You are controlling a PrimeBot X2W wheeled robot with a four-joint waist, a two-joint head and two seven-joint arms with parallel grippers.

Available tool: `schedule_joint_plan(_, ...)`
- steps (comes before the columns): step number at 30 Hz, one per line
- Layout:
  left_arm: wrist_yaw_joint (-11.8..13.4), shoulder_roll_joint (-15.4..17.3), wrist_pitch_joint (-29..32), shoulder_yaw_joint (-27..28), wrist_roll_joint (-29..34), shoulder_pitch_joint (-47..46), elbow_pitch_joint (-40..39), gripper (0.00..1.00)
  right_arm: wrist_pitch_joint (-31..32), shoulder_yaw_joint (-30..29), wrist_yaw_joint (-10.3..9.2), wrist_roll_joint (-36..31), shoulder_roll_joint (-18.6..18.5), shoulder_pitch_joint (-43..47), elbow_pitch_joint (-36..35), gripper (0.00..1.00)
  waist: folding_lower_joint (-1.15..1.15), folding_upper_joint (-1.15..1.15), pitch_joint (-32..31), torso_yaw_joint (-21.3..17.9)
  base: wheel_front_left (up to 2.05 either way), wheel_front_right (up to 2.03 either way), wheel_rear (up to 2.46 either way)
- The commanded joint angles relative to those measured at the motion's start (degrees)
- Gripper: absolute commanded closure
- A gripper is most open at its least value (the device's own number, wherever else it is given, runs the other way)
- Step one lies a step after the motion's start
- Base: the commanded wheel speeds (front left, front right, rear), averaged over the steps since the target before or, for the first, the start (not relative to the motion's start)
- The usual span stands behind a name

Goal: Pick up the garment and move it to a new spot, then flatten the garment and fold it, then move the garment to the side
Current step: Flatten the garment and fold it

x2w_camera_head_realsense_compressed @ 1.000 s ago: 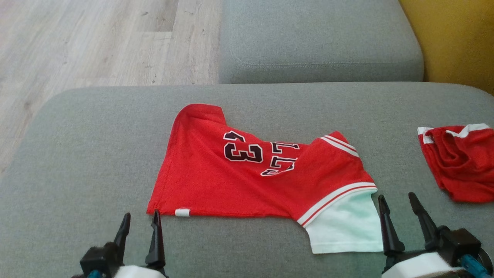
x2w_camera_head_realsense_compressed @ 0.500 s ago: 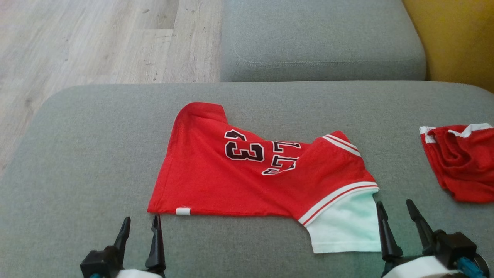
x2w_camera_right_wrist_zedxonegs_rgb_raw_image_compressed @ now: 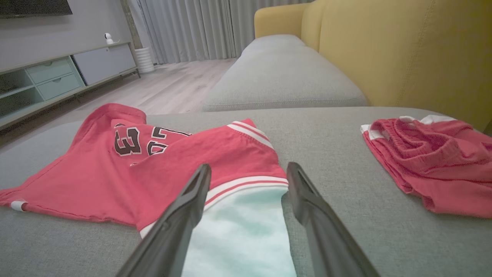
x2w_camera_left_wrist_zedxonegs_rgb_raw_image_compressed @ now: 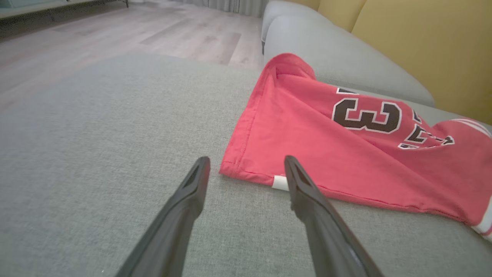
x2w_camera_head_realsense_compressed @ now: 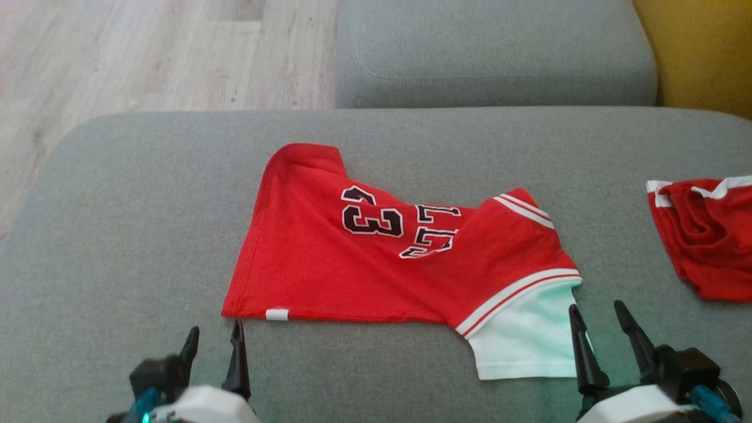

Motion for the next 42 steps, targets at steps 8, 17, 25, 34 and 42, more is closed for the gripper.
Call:
schedule_joint_plan(8,-1.43,-1.82,3.87,3.08,-2.79,-12.89,9.69,0.00,1.65,2.40,0.42,-1.56,-0.51,-4.71,-3.34,0.00,0.00,0.00,6.42,-2.15,0.00,0.00,0.00)
schedule_joint_plan(17,-0.89,-4.26,5.48,5.62,-6.19,-18.00,18.69,0.00,1.90,1.98,0.42,-2.68,-0.51,-6.44,-3.79,0.00,0.00,0.00,11.35,-4.94,0.00,0.00,0.00)
schedule_joint_plan(25,-2.49,-4.68,6.74,3.87,-6.59,-16.66,18.42,1.00,3.97,1.62,0.42,-3.28,-0.51,-4.59,-3.03,0.00,0.00,0.00,11.70,-5.23,0.00,0.00,0.00)
schedule_joint_plan(34,-1.27,-3.00,4.93,3.08,-4.98,-13.47,11.00,1.00,8.53,1.20,0.42,-1.53,-0.51,-0.78,-0.87,0.00,0.00,0.00,11.24,-4.04,0.00,0.00,0.00)
schedule_joint_plan(42,-0.28,-2.23,4.39,2.86,-4.39,-11.99,6.79,1.00,10.38,1.25,0.42,0.38,-0.51,-2.09,3.55,0.00,0.00,0.00,10.54,-3.19,0.00,0.00,0.00)
